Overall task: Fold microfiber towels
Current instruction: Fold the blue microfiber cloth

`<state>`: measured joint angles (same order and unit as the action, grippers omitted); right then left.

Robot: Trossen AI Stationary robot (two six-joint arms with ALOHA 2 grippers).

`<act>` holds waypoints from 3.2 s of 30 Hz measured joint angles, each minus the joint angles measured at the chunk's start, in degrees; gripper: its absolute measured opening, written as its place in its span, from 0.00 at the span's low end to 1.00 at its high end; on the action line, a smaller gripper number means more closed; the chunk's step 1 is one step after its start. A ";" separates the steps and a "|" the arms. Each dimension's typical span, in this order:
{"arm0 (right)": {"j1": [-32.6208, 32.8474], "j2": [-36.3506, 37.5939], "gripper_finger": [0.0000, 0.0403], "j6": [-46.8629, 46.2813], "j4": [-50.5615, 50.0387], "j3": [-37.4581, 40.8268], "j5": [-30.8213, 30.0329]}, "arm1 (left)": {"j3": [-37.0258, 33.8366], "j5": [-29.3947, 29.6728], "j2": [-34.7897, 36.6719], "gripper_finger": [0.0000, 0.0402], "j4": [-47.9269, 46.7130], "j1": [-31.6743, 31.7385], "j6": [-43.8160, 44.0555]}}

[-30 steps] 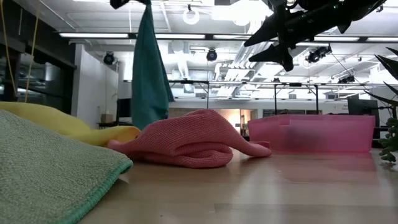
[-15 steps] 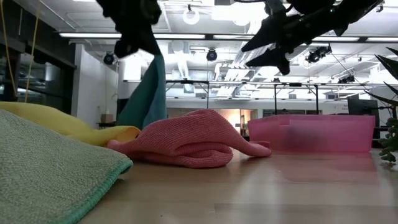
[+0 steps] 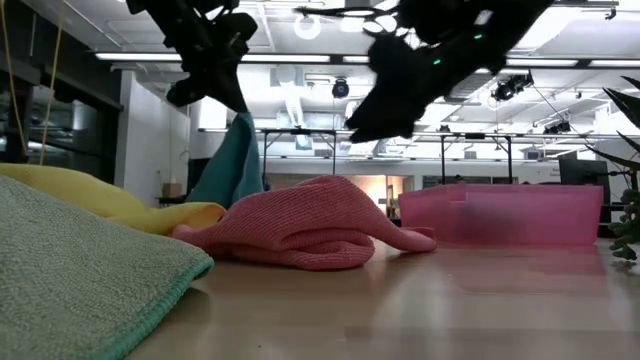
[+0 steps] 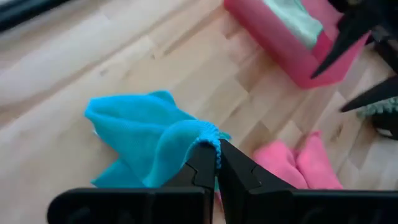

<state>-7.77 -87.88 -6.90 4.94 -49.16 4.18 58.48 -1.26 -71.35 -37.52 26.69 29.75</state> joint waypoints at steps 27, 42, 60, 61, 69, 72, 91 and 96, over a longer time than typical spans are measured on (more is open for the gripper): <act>-1.34 -31.97 0.44 0.17 -9.96 -23.30 0.60 | 0.00 1.55 -0.02 0.00 0.49 -3.12 3.11; 0.66 -32.30 0.01 -0.55 -9.97 -23.28 -3.55 | 0.00 1.68 -0.02 0.00 1.00 -3.12 3.11; -8.71 -1.00 0.00 -0.87 -17.37 -23.11 15.36 | 7.43 -1.29 15.88 0.00 -6.46 6.33 -12.49; -9.57 0.39 0.00 -1.13 -17.39 -23.11 14.45 | 7.43 -1.25 16.11 0.00 -6.45 6.35 -12.57; -14.69 6.11 0.00 -2.18 -18.85 -23.09 7.18 | 7.39 6.40 15.70 0.00 -5.92 6.34 -9.79; -15.46 6.67 0.00 -2.15 -19.85 -23.09 3.18 | 7.34 11.20 15.97 0.00 -4.46 6.35 -8.93; -27.92 6.41 0.00 -0.17 -18.75 -23.09 1.89 | 7.37 14.91 6.20 0.00 3.12 19.16 -25.89; -31.07 6.41 0.00 1.41 -16.40 -23.09 3.99 | 7.37 8.74 3.72 0.00 9.11 25.37 -29.68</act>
<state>-38.84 -81.47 -5.48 -11.46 -72.25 8.17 65.84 7.49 -67.63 -28.41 52.06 0.07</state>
